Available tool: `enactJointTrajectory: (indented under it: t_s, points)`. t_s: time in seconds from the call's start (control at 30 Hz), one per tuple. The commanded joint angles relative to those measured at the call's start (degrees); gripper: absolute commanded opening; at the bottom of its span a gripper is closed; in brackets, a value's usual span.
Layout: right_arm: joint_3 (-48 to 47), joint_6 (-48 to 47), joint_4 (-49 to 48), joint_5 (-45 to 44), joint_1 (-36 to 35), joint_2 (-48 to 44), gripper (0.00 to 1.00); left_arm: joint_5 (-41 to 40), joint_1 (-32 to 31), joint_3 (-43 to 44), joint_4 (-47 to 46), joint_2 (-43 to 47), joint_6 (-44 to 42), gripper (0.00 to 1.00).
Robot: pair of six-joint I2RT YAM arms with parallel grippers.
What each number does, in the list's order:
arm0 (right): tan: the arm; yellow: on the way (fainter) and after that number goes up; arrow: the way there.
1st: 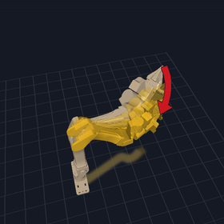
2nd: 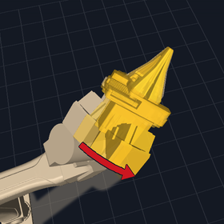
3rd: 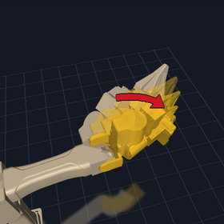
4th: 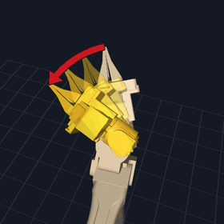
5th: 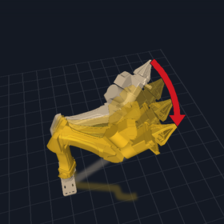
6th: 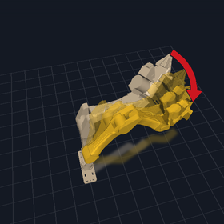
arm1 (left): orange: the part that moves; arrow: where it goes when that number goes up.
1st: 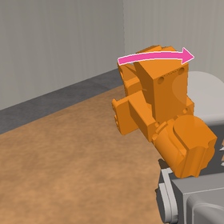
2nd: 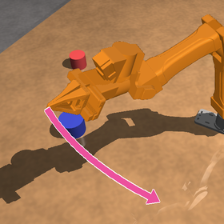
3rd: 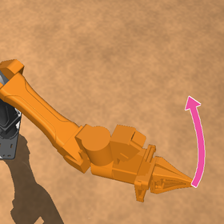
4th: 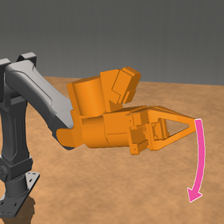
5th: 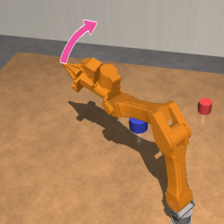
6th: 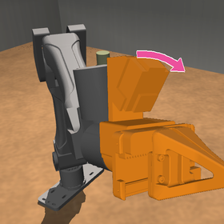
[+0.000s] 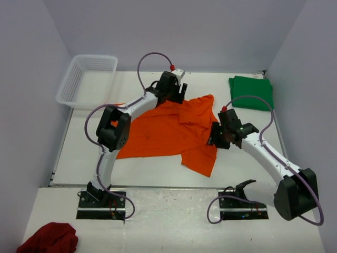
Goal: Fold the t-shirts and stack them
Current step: Fold the flattened tshirt in 1/3 of the way, then grap the side of the flattened tshirt closest away from the robot with both arms
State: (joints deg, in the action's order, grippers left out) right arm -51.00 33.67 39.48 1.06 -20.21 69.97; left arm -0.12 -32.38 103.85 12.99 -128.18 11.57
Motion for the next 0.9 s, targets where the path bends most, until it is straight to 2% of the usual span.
enactJointTrajectory:
  t_s: [0.0, 0.23, 0.4, 0.5, 0.87]
  points:
    - [5.7, 6.0, 0.9, -2.4, -2.9, -5.0, 0.5, 1.6, 0.1, -0.4, -0.1, 6.7, 1.5, 0.78]
    - [12.5, 11.4, 3.2, -2.0, -6.8, -12.1, 0.54, 3.0, 0.0, -8.9, -2.2, 12.0, 5.7, 0.79]
    - [14.7, 17.0, 3.7, -3.6, -11.2, -9.7, 0.54, 5.1, -0.1, -11.6, -3.8, 14.0, 7.2, 0.79]
    - [16.2, 21.1, 3.2, -5.3, -16.4, -8.8, 0.54, 5.3, -0.1, -12.6, -4.5, 14.8, 7.6, 0.79]
    - [17.3, 25.6, 3.1, -9.1, -21.8, -4.1, 0.47, 6.4, -0.1, -15.3, -5.9, 18.0, 7.9, 0.78]
